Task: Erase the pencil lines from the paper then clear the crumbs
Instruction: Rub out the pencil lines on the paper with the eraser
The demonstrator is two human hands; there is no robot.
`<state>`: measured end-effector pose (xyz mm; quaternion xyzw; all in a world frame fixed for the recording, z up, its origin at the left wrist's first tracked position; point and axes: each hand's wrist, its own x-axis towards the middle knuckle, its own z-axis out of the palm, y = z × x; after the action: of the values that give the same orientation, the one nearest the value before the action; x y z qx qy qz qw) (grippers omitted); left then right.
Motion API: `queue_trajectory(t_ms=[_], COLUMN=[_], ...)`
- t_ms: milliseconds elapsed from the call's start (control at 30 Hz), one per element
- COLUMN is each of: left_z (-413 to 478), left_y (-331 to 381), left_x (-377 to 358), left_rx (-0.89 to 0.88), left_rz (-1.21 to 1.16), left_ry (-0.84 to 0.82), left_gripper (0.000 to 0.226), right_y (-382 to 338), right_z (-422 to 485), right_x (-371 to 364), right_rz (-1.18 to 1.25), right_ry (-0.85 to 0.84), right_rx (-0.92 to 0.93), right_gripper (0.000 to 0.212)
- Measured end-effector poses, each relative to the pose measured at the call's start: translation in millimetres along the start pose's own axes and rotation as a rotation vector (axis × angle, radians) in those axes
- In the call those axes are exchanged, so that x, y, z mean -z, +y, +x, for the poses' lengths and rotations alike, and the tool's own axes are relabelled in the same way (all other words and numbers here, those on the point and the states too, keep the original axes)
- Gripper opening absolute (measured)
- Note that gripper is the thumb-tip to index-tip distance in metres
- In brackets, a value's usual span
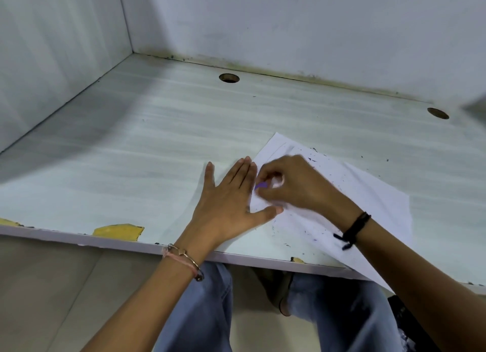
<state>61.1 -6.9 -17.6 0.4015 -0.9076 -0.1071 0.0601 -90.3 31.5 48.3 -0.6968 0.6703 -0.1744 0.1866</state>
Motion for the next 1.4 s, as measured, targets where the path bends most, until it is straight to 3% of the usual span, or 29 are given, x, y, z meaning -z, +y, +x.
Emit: queue_trajectory(t_ms=[67, 233, 367, 533, 667, 800, 933, 1100, 1233, 1400], left_z=[0, -1, 0, -1, 0, -2, 0, -1, -1, -4], left_y=[-2, 1, -2, 2, -1, 2, -1, 1, 0, 4], left_x=[-1, 2, 0, 2, 1, 2, 1, 2, 3, 5], left_rx=[-0.003, 0.021, -0.006, 0.017, 0.000, 0.017, -0.006, 0.016, 0.000, 0.010], left_rz=[0.008, -0.010, 0.023, -0.013, 0.020, -0.013, 0.021, -0.001, 0.019, -0.011], left_ry=[0.003, -0.013, -0.001, -0.011, 0.000, -0.009, -0.006, -0.016, -0.017, -0.006], left_gripper=[0.109, 0.104, 0.109, 0.102, 0.105, 0.102, 0.107, 0.105, 0.107, 0.101], right_y=[-4, 10, -2, 11, 5, 14, 2, 16, 11, 39], right_z=[-6, 11, -4, 9, -3, 6, -7, 5, -12, -20], right_x=[-3, 8, 0, 9, 2, 7, -1, 2, -1, 12], right_rz=[0.001, -0.001, -0.017, -0.016, -0.027, -0.025, -0.020, -0.015, 0.078, 0.257], right_ry=[-0.096, 0.076, -0.109, 0.073, -0.091, 0.107, -0.076, 0.133, -0.065, 0.158], right_rx=[0.021, -0.049, 0.042, -0.027, 0.051, 0.001, 0.095, 0.038, 0.046, -0.129], right_gripper=[0.004, 0.005, 0.003, 0.004, 0.003, 0.003, 0.002, 0.004, 0.003, 0.012])
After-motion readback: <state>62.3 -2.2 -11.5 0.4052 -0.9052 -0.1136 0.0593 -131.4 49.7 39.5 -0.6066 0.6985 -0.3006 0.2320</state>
